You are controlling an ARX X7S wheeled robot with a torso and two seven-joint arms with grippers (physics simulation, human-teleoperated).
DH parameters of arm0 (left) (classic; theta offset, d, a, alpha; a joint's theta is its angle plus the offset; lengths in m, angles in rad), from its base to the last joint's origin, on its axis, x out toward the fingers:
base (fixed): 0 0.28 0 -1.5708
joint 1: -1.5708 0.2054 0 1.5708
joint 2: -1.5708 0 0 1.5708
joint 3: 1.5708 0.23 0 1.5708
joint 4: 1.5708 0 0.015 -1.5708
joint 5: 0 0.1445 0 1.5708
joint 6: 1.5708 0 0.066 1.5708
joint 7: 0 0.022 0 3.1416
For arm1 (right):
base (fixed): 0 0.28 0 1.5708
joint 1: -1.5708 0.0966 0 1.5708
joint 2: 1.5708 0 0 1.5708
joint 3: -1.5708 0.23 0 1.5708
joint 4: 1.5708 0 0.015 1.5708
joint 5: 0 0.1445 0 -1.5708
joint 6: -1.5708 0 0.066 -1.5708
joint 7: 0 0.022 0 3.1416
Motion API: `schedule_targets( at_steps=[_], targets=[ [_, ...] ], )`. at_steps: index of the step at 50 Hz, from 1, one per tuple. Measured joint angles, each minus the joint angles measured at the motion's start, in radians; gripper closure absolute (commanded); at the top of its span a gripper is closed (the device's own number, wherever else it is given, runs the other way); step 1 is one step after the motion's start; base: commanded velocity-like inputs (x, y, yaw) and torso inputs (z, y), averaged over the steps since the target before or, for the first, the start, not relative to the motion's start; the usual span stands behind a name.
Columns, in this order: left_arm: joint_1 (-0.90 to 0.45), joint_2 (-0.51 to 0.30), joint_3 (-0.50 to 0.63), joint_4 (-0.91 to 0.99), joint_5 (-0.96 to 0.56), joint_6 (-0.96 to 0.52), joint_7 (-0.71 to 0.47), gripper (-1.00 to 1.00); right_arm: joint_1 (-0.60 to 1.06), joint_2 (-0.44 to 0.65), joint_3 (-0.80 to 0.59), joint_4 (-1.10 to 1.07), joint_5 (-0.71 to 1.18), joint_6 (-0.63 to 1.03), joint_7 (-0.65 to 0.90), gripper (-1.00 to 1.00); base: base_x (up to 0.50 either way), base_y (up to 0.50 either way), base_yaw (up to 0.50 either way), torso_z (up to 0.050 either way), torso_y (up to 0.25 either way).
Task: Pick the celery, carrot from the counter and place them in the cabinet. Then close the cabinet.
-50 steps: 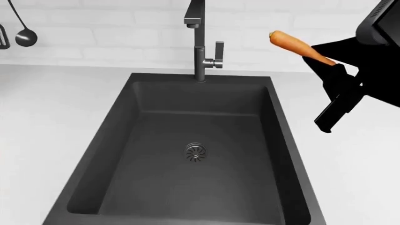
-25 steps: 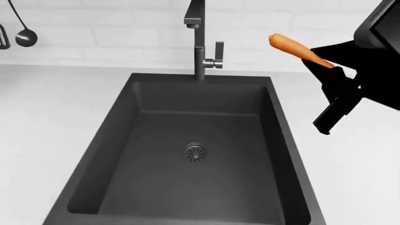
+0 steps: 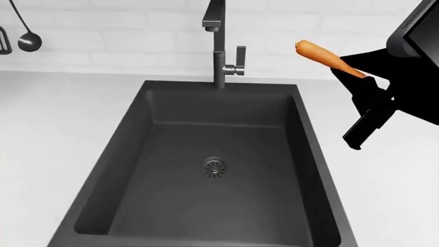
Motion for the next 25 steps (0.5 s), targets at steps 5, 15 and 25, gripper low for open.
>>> schedule_targets(
  at_steps=[5,15,25],
  targets=[
    [0.009,-0.012,0.003,0.054,0.008,-0.021,0.005,-1.0,-0.003,0.002,-0.001,0.0,0.0,-0.004,0.001,1.0,0.0,0.0,0.0,0.0,0.0],
    [0.012,-0.001,0.0,0.078,0.075,-0.041,0.06,-1.0,-0.004,0.003,-0.002,0.0,0.002,-0.006,0.004,1.0,0.0,0.0,0.0,0.0,0.0],
    [0.028,-0.023,-0.038,0.101,0.05,-0.043,0.066,-1.0,-0.001,0.002,-0.009,0.003,0.001,-0.009,0.004,1.0,0.0,0.0,0.0,0.0,0.0]
  ],
)
